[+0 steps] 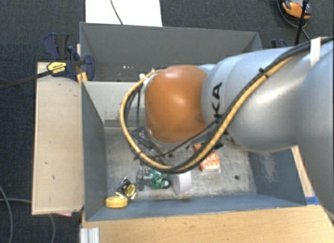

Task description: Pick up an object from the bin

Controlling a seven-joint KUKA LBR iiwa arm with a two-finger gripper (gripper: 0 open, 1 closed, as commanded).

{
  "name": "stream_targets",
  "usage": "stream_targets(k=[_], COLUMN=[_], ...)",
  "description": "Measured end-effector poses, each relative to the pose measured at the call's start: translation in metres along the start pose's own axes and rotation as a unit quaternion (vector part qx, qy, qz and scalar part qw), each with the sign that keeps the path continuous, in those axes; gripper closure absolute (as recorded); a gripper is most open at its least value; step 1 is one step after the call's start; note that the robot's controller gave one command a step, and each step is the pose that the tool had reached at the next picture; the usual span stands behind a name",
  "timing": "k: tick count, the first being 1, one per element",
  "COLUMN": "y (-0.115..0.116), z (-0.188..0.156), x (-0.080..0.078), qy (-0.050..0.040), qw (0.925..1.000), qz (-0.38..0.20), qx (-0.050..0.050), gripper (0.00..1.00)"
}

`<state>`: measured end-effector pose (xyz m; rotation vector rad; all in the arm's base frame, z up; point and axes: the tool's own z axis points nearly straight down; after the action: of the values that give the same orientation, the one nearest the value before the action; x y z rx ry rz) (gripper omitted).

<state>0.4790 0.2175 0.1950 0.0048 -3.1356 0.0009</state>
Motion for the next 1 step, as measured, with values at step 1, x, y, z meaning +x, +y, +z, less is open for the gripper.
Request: stream_targets(k=[1], y=[-0.0011], z=[-0.0041], x=[-0.0022], qy=[-0.0039], qw=[1.0], qz=[0.002], qx=[-0.001], gripper=[0.0])
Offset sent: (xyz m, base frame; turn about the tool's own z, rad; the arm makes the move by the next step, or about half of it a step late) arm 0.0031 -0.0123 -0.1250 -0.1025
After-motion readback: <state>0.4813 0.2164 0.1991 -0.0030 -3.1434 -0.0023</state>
